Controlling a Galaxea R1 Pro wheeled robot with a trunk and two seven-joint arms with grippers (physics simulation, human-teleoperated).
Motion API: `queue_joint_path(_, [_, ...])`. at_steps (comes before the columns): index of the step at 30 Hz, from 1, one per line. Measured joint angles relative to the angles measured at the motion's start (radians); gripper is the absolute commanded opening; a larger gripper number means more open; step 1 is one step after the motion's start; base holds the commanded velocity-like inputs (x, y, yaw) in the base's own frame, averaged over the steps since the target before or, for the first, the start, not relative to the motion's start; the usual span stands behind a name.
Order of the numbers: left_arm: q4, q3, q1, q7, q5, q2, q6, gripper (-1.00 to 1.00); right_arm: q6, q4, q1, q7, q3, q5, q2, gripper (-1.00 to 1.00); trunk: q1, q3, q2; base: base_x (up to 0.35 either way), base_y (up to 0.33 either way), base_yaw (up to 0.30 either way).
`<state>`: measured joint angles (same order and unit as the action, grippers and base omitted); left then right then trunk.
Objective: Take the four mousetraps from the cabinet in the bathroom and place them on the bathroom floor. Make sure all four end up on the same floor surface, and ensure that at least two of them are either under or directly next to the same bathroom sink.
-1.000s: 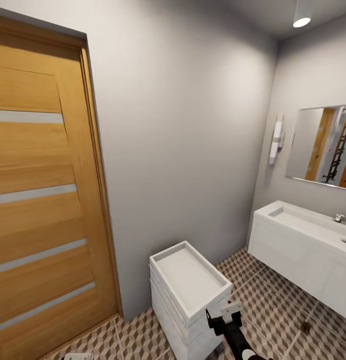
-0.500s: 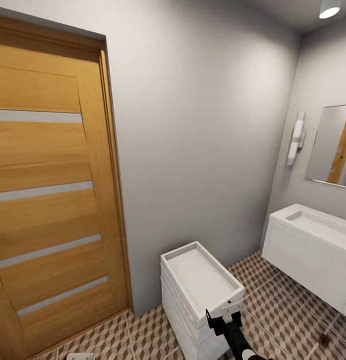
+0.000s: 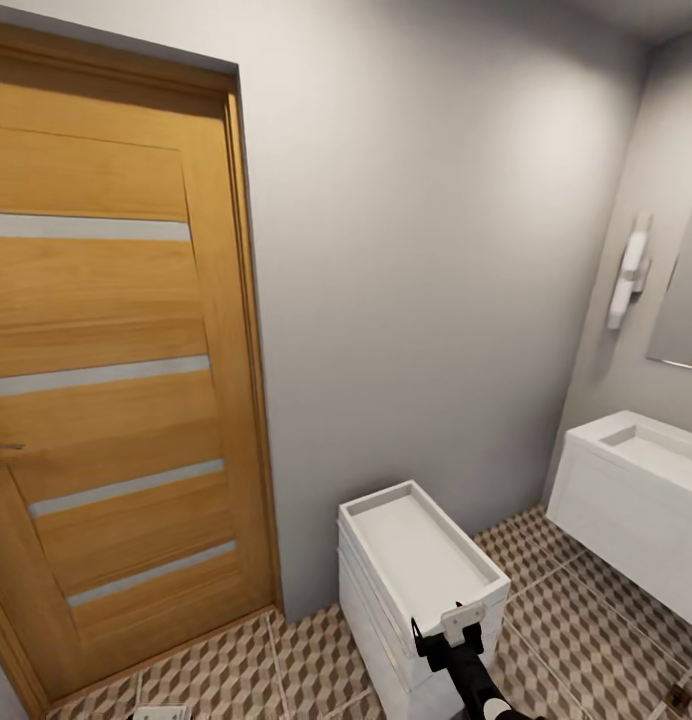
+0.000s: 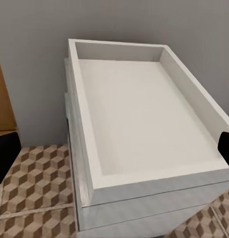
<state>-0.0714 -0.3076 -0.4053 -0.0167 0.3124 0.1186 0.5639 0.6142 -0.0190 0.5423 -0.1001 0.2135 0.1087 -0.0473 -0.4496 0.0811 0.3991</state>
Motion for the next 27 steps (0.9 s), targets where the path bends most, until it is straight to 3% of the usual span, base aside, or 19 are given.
queue_joint_path(27, [0.000,0.000,0.000,0.000,0.000,0.000,-0.001,1.00,0.000,0.000,0.000,0.000,0.000,0.000,-0.008,1.00,0.000,-0.039,0.000,0.000,0.000,0.094])
